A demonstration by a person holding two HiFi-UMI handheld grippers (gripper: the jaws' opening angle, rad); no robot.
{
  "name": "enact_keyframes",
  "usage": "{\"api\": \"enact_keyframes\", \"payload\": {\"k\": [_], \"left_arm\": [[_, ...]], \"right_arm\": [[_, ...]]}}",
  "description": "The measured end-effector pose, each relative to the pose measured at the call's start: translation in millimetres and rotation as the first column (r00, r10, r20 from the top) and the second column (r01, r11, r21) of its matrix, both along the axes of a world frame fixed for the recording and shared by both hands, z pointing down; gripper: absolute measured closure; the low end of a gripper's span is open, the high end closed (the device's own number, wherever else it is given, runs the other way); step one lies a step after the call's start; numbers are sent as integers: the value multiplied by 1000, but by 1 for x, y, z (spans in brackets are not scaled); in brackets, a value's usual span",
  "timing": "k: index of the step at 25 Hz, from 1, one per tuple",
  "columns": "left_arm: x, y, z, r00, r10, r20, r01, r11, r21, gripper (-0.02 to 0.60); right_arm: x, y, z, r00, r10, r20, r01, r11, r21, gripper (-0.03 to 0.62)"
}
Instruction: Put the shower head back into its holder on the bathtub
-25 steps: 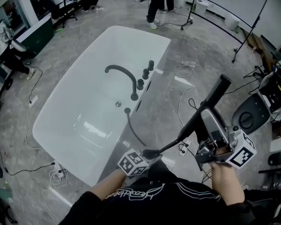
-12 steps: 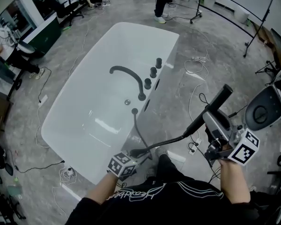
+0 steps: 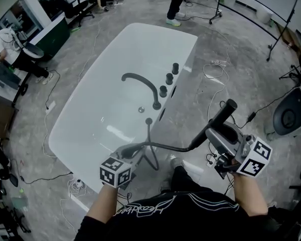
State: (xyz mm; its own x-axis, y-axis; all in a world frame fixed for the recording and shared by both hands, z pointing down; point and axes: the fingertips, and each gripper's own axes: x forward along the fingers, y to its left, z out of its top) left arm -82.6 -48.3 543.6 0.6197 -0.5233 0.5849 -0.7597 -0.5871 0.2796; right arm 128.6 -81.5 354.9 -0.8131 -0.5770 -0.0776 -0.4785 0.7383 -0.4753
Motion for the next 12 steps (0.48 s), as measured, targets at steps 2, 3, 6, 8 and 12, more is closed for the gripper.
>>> {"api": "enact_keyframes", "payload": {"k": [2, 3, 6, 8, 12], "left_arm": [[-8, -11, -19, 1000, -28, -4, 28, 999, 34, 517], [-11, -16, -28, 999, -39, -6, 40, 998, 52, 517], [-18, -35, -57, 998, -64, -1, 64, 992, 112, 517], [-25, -49, -79, 997, -72, 13, 69, 985, 160, 517], [-34, -76, -123, 996, -81, 45, 66, 963, 259, 517]], "right_arm": [[-10, 2, 0, 999, -52, -10, 52, 998, 17, 464], [-14, 3, -1, 997, -75, -15, 76, 997, 24, 464], [-22, 2, -7, 992, -128, -9, 128, 991, 46, 465], [-25, -2, -16, 988, -151, 12, 150, 986, 66, 465], [-24, -14, -43, 983, -167, 70, 157, 979, 126, 467]]}}
